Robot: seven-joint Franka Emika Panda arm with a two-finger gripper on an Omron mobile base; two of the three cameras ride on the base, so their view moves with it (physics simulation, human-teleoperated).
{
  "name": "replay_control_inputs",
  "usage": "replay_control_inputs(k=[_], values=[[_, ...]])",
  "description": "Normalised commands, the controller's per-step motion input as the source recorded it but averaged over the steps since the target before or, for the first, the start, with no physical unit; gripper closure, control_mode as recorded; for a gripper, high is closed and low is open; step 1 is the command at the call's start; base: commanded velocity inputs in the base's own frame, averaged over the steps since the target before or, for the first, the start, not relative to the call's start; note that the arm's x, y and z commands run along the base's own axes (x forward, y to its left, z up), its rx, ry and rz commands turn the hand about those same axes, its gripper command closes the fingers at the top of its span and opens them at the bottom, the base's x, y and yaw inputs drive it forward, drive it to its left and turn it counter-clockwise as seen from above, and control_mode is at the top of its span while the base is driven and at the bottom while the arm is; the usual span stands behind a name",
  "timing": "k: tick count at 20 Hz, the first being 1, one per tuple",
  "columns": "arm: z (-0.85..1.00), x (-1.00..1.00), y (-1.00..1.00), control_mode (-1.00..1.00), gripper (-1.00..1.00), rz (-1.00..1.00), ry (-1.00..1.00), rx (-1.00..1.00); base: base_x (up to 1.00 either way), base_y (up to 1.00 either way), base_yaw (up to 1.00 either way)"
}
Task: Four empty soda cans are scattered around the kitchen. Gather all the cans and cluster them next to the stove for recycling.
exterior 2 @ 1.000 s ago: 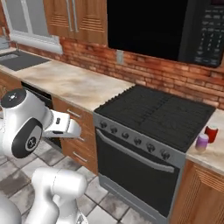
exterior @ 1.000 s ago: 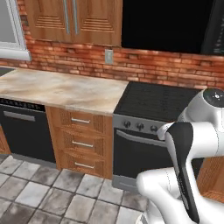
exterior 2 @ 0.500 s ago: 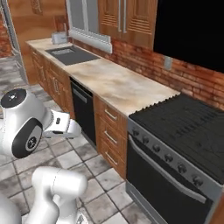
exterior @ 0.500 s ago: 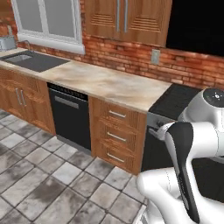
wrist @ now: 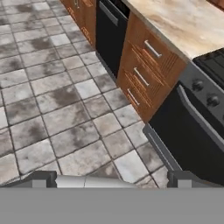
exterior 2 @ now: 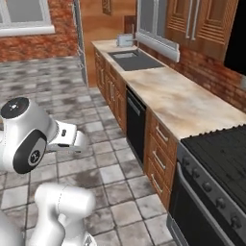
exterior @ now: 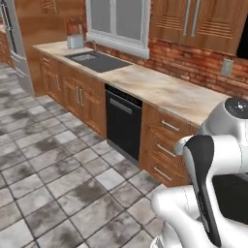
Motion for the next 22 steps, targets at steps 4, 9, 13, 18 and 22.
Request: replay_control_inputs(k=[4,9,13,18,22], values=[[0.00,0.00,0.00,1.00,-1.00,0.00,0.00,0.00,-0.22,0.15,0.50],[0.00,0.00,0.00,1.00,-1.00,0.00,0.00,0.00,-0.15,0.07,0.50],[0.00,0.00,0.00,1.00,-1.00,0.00,0.00,0.00,-0.09,0.03,0.50],[0.00,0.00,0.00,1.00,-1.00,0.00,0.00,0.00,-0.08,0.02,0.50],[0.00,0.00,0.00,1.00,-1.00,0.00,0.00,0.00,-0.10,0.07,0.50]])
